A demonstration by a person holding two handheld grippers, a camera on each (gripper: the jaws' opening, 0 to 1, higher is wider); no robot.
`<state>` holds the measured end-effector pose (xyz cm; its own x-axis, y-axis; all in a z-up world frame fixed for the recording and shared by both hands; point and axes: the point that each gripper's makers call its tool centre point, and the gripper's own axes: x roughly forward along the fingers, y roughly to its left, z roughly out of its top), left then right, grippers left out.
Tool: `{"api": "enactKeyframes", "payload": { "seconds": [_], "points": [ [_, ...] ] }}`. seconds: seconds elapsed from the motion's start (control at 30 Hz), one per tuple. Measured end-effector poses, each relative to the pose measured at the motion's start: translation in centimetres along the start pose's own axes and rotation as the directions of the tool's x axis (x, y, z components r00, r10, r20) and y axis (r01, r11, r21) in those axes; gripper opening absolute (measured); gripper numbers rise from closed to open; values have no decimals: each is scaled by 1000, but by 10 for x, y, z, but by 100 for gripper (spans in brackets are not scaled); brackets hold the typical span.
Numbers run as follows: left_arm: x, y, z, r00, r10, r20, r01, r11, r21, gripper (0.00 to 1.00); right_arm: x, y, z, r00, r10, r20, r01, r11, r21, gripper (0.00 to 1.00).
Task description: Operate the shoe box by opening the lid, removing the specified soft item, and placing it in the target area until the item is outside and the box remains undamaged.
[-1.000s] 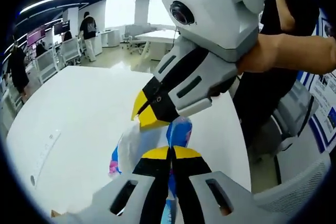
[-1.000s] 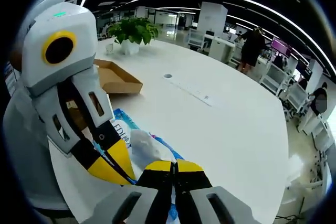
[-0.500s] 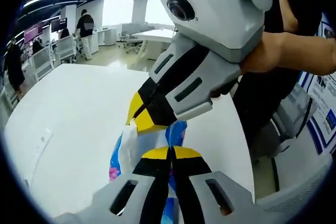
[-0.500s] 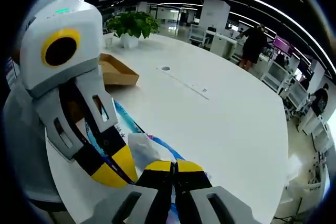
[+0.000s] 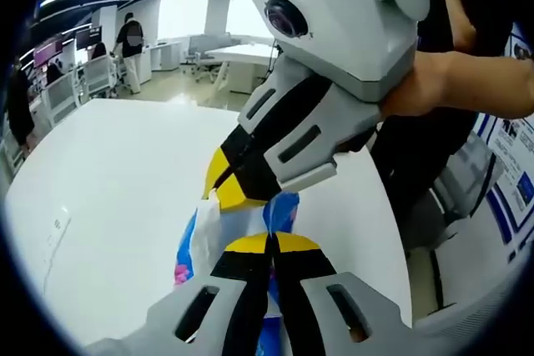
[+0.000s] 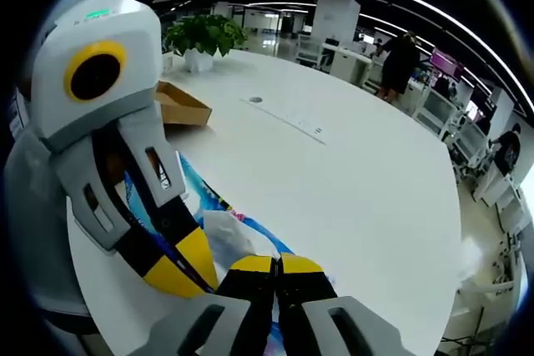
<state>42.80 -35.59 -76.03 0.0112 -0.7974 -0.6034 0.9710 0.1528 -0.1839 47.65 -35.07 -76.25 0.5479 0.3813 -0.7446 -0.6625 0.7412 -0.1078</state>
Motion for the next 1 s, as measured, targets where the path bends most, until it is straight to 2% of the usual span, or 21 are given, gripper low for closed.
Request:
{"api": "enactKeyframes", "payload": {
  "seconds": [0.4, 0.87, 1.0],
  "points": [
    [19, 7, -18, 999, -17, -36, 17, 1000, -4, 0, 18, -5, -21, 1000, 15, -26, -14, 1000, 11, 0],
    [26, 6, -18, 999, -30, -22, 29, 999, -34, 0, 28, -5, -24, 999, 22, -26, -21, 999, 25, 0],
    [26, 7, -18, 999, -26, -22, 26, 1000, -12, 0, 28, -5, -24, 999, 21, -24, -21, 999, 27, 0]
  ]
}}
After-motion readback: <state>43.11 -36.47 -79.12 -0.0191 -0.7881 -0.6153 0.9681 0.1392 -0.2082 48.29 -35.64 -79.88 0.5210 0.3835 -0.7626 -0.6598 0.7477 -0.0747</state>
